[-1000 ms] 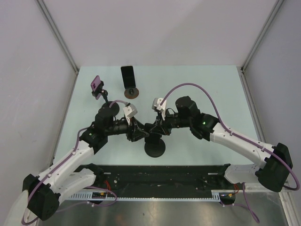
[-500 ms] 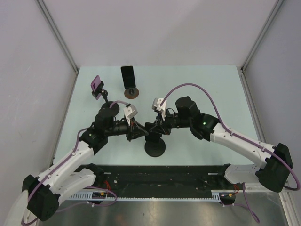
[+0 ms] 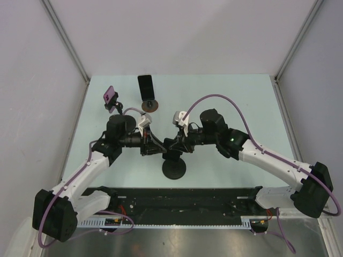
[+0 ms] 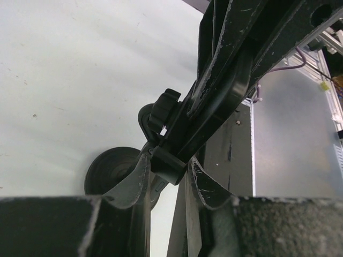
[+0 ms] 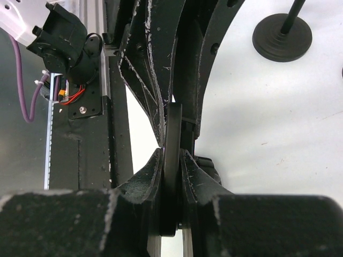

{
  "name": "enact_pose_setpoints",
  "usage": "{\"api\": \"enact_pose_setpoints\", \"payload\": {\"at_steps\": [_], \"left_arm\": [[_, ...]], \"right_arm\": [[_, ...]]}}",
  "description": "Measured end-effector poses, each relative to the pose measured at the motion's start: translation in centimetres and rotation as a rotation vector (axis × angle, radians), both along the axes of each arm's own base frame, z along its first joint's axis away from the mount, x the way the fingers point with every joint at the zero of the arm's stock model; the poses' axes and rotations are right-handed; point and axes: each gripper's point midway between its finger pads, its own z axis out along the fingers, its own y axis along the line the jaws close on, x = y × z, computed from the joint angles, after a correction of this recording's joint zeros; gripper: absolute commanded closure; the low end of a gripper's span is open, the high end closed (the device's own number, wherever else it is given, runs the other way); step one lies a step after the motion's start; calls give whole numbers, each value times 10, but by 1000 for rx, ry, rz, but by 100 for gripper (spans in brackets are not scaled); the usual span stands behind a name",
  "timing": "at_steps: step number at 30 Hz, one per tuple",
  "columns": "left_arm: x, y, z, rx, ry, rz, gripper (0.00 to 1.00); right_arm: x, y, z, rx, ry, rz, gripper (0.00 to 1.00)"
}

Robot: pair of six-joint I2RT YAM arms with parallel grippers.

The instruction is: Remove the phone from the phone stand

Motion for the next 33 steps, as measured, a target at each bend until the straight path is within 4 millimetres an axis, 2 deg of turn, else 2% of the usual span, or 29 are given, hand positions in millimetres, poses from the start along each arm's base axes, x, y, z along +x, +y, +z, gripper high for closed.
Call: {"api": "enact_pose_setpoints", "payload": {"at_steps": [14, 25, 33], "left_arm": [[9, 12, 12, -84, 107, -20, 99], [13, 13, 14, -81, 135, 25, 76], [20, 16, 22, -81, 133, 107, 69]], "right_arm": [[3, -4, 4, 8, -53, 52, 100], [5, -7, 6, -3, -67, 51, 100], [9, -11, 5, -43, -85, 28, 100]]}}
